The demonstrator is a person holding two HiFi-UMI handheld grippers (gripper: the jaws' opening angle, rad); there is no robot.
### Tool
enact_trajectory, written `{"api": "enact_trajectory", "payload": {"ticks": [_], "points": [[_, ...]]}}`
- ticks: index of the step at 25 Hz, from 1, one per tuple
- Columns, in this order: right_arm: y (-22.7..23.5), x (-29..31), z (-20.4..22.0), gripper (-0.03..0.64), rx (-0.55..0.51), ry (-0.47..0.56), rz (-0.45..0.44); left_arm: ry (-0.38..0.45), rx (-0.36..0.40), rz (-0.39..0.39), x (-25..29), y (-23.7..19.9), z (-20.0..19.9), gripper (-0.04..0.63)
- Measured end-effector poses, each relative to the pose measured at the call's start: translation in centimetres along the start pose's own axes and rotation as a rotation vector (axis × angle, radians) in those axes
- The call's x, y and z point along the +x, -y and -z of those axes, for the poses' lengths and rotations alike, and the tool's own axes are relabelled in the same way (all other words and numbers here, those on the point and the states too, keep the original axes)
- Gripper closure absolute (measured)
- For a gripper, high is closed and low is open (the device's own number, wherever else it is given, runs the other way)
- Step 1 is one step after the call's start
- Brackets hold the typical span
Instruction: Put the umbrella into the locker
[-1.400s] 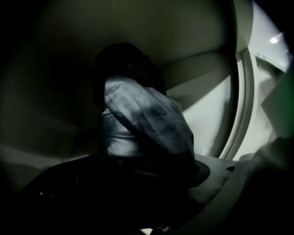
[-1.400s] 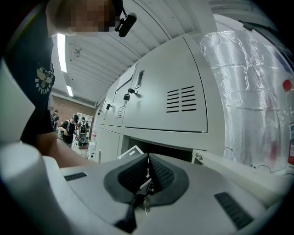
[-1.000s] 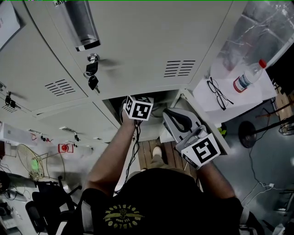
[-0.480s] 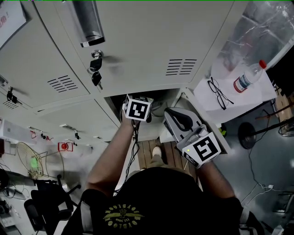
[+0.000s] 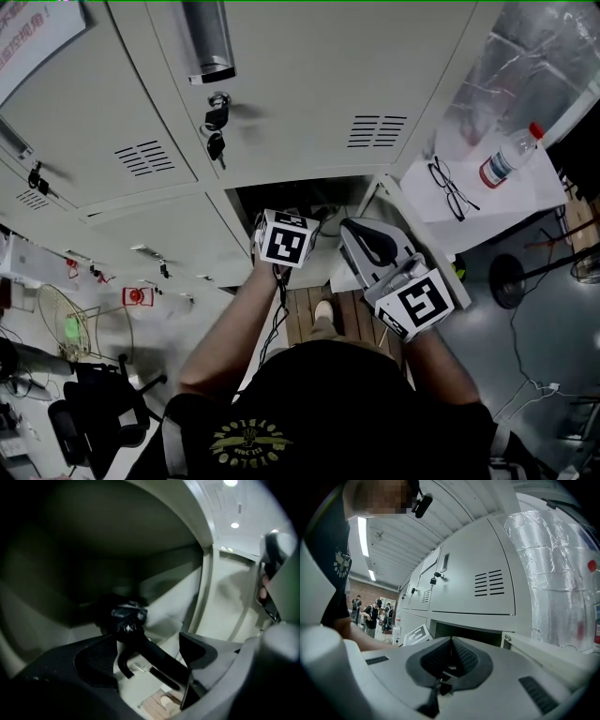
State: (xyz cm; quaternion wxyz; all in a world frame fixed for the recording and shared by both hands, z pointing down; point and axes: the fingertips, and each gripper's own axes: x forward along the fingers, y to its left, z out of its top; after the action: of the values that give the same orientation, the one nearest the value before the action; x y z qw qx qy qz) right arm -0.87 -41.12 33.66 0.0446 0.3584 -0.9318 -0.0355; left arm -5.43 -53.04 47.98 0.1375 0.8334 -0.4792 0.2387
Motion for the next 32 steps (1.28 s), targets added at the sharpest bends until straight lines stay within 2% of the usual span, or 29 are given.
{"api": "enact_trajectory", "payload": {"ticks": [5,10,14,15,17,18,23,27,32], "points": [[-0.9,-0.5,0.0,0.589,0.01,0.002,-0.005,-0.041,-0.018,0.024,-0.9,1.6,2.8,0.198],[-1.8,-1.3,0.0,0.588,0.015,0.002,-0.004,-0.056,0.006,0.001,-1.7,2.7,4.6,0.198],[-2.3,-2.0,0.1,0.589,0.015,0.0,0.001,-0.06,-0.011,-0.004,-2.1,3.6,5.6,0.2],[-2.3,-2.2,0.1,0.589,0.015,-0.002,0.003,-0.059,-0.009,-0.013,-2.1,3.7,5.8,0.214],[-2.4,-2.6,0.2,0.589,0.016,-0.005,0.005,-0.054,0.002,-0.035,-2.2,3.8,6.0,0.351],[-2.4,-2.8,0.2,0.589,0.017,-0.006,0.006,-0.052,0.008,-0.04,-2.2,3.9,6.1,0.383],[-2.5,-3.3,0.2,0.589,0.018,-0.004,0.005,-0.042,0.0,-0.043,-2.6,4.0,5.7,0.413],[-2.4,-3.6,0.3,0.589,0.019,-0.003,0.004,-0.003,0.019,-0.064,-3.5,3.6,4.0,0.436],[-2.2,-3.5,0.2,0.589,0.022,0.0,-0.003,0.015,0.002,-0.083,-3.6,2.2,2.5,0.452]]}}
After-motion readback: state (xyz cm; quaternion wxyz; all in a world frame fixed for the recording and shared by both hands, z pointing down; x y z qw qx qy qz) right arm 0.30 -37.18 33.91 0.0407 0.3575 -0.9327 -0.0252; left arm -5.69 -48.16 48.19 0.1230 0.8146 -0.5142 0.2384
